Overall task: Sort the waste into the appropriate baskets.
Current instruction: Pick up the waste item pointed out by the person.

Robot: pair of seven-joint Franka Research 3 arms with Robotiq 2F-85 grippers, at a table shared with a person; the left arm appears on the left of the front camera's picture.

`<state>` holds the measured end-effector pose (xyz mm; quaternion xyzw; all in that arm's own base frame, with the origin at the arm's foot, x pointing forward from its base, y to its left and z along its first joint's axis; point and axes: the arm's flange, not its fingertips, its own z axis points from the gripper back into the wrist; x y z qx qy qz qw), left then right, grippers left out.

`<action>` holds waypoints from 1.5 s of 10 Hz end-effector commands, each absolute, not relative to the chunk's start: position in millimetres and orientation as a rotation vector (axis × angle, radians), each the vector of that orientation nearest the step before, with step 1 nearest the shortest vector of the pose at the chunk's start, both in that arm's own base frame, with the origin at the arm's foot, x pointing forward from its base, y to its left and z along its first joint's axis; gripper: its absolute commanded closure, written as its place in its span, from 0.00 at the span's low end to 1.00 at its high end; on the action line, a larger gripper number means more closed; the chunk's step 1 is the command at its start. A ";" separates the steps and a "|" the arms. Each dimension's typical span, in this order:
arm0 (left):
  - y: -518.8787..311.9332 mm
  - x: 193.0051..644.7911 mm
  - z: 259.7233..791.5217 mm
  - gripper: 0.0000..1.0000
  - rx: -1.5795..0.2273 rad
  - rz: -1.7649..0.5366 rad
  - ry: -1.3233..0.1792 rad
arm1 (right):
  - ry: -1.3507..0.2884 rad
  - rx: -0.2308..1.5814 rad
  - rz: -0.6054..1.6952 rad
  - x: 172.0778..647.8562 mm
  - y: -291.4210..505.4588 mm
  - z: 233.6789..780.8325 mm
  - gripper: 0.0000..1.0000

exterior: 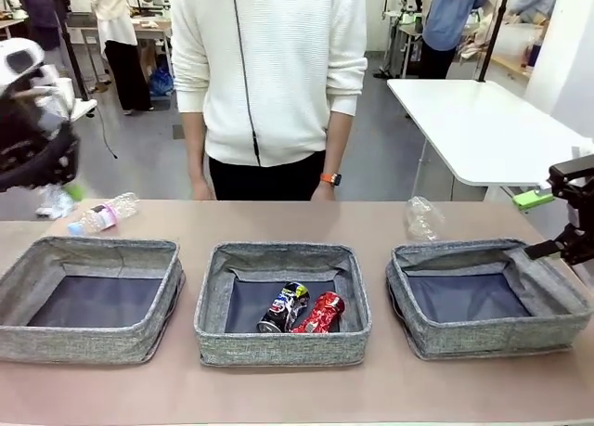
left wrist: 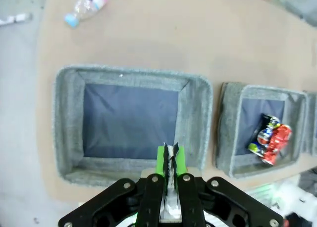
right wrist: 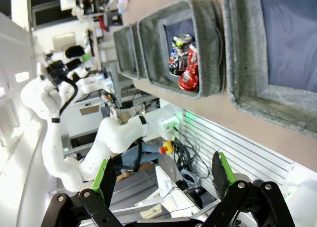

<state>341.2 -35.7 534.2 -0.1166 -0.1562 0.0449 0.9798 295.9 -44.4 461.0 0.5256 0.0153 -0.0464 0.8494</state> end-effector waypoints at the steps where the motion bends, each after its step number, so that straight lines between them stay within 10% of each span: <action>1: -41.2 364.5 547.7 1.00 -0.239 0.083 -0.297 | 0.028 1.115 -0.123 298.7 -42.7 463.2 0.00; 4: -73.8 336.4 526.2 0.93 -0.311 0.103 -0.291 | 0.028 1.115 -0.123 298.7 -42.7 463.2 0.00; 9: -284.5 291.1 714.8 0.93 -0.160 -0.052 -0.211 | 0.028 1.115 -0.123 298.7 -42.7 463.2 0.00; 15: -341.5 278.7 768.6 0.93 -0.264 -0.119 -0.290 | 0.028 1.115 -0.123 298.7 -42.7 463.2 0.00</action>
